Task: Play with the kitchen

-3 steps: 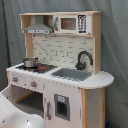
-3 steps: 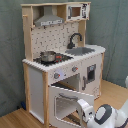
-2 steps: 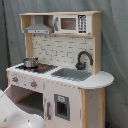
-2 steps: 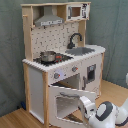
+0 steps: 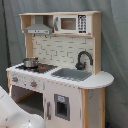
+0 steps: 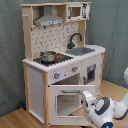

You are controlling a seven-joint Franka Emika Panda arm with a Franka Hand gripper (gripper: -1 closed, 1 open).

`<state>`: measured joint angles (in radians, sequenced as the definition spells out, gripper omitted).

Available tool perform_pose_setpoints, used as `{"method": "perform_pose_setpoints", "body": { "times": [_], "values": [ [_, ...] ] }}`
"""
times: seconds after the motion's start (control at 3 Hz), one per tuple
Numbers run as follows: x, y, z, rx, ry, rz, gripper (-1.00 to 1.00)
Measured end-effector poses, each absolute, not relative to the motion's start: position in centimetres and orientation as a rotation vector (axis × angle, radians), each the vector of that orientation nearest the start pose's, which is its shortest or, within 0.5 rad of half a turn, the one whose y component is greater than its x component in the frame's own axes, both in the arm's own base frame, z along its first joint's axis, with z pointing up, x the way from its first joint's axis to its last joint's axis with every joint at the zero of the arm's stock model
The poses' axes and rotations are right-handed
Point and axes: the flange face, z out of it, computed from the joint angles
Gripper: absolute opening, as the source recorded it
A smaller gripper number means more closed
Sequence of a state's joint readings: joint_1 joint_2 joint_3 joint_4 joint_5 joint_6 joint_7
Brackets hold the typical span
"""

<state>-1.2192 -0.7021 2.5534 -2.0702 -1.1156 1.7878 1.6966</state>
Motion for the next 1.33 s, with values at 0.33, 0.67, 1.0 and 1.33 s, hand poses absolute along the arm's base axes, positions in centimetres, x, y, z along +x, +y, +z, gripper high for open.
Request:
{"method": "perform_pose_setpoints", "body": {
  "times": [0.33,0.67,1.0,1.33],
  "values": [
    [24.1,46.3,16.5,1.764,0.371,1.391,-1.00],
    [27.1,45.3,16.5,1.787,0.367,1.399,-1.00],
    [29.8,43.4,16.2,1.801,0.365,1.403,-1.00],
    [32.6,41.9,16.9,1.810,0.368,1.406,-1.00]
  ]
}}
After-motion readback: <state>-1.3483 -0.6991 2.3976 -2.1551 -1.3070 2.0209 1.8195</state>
